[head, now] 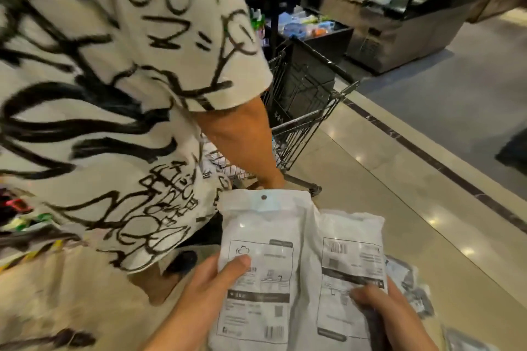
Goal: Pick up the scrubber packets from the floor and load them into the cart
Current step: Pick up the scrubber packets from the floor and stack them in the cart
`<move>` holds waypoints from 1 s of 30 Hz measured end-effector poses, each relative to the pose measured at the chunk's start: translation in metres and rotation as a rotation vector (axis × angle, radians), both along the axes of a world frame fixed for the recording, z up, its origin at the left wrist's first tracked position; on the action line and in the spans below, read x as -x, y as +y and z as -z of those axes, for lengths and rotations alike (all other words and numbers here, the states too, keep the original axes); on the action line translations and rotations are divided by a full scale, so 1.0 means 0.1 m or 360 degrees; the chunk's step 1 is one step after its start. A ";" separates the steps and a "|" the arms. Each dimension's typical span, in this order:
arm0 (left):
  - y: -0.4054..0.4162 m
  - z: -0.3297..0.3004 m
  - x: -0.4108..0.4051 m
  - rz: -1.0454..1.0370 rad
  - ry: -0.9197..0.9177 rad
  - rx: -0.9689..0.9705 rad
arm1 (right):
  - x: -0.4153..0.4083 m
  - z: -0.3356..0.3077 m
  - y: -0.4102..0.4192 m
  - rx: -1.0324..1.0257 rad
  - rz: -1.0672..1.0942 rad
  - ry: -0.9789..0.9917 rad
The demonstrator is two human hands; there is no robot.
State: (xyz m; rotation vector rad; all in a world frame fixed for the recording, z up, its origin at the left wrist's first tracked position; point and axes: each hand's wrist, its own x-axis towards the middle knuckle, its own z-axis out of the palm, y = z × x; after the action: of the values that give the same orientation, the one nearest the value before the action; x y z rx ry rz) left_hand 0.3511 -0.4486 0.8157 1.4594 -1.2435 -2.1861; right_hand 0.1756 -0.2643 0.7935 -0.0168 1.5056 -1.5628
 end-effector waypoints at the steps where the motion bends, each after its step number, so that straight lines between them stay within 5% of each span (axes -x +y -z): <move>1: 0.01 0.01 0.00 0.0004 -0.0004 -0.0016 | 0.00 0.00 0.02 -0.0008 0.0017 -0.0021; 30: -0.75 0.37 -0.52 -0.0097 0.0094 -0.0032 | -0.27 0.04 -1.00 -0.0283 -0.0152 0.0211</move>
State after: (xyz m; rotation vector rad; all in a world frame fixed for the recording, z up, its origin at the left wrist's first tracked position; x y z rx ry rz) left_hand 0.4033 -0.5238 0.7789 1.4107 -1.1455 -2.1914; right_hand 0.2025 -0.3643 0.7891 -0.0909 1.7184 -1.3702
